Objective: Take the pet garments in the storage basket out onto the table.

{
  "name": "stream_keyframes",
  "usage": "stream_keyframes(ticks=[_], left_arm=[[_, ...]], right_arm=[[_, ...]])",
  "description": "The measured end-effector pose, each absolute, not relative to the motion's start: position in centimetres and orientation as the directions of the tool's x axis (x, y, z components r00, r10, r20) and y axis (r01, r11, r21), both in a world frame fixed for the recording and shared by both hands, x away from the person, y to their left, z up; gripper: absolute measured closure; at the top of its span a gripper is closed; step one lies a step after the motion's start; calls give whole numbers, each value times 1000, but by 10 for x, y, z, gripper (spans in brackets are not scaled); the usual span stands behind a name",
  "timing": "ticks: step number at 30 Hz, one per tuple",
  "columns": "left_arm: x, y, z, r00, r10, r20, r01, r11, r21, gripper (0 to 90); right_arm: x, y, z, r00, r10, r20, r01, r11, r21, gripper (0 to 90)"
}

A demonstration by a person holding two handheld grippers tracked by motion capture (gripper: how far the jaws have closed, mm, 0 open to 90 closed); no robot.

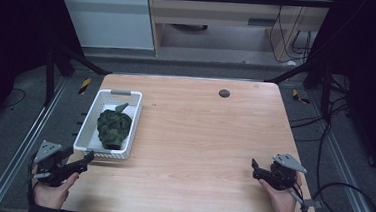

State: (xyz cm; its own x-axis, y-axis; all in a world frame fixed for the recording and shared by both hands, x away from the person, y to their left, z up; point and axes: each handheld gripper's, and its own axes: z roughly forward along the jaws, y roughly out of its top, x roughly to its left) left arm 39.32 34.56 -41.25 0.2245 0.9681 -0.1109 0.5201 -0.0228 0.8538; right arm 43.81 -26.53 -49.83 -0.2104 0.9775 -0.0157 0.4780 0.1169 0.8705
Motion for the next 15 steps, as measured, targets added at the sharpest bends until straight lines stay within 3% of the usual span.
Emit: stream_keyframes(ticks=[15], left_arm=[[419, 340, -381, 262, 962, -72, 520, -78, 851, 211]], right_arm=[[437, -265, -499, -211, 977, -19, 482, 121, 868, 73]])
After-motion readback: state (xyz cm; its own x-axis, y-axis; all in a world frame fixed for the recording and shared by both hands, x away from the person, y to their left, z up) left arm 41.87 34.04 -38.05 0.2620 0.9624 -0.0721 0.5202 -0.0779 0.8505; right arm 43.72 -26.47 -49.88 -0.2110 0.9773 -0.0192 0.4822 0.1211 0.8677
